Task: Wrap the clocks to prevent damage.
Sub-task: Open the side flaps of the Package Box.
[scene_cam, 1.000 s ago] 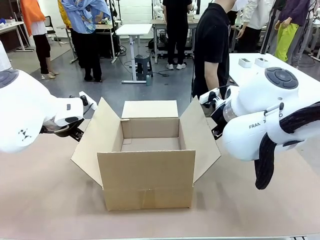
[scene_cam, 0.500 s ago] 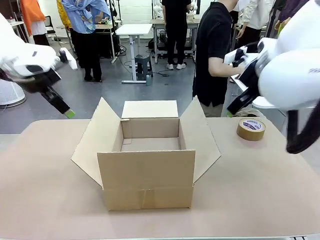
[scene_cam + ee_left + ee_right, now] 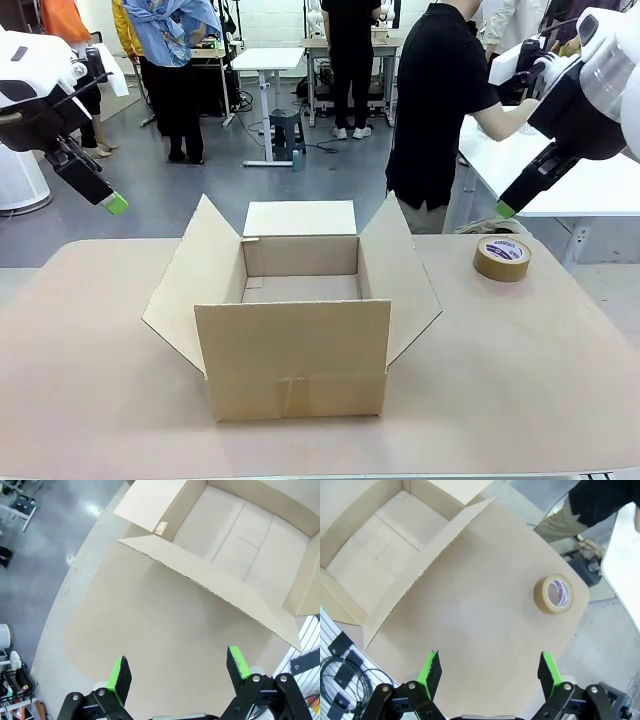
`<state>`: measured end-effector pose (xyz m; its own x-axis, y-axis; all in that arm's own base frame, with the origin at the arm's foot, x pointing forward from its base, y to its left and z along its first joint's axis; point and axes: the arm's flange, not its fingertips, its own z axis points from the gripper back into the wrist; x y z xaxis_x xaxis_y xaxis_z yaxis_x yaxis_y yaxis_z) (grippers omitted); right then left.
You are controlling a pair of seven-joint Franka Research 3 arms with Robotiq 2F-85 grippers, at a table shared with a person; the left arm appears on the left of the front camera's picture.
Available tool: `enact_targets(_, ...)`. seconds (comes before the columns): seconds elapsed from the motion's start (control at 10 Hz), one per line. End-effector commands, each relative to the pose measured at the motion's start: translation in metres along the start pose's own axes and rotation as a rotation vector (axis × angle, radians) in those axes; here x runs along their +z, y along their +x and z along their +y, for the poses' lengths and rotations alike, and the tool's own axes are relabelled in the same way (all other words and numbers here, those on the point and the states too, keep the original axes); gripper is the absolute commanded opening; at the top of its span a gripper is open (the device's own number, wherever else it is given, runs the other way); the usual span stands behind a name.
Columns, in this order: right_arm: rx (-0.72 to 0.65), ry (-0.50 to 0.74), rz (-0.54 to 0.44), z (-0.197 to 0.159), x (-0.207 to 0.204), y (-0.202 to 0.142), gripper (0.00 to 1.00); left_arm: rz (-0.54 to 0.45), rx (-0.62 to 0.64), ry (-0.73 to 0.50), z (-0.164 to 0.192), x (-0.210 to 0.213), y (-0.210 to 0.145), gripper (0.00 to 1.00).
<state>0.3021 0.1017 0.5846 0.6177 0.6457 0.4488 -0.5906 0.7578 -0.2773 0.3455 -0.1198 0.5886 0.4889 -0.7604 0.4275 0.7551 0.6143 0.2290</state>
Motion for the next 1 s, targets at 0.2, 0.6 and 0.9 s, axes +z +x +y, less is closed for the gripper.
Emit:
enact_targets(0.2,-0.001,0.004,0.004,-0.002,-0.008,0.003,1.00,0.005,0.003,-0.005,0.002,-0.003,-0.001,1.00)
enact_targets(0.6,0.027,0.326,-0.121,-0.064,0.009,-0.037,1.00,-0.026,0.003,-0.250,0.059,0.047,-0.049,1.00)
enact_targets(0.9,0.094,0.475,-0.296,-0.097,0.027,-0.070,1.00,-0.225,-0.055,-0.401,0.086,0.073,-0.088,1.00)
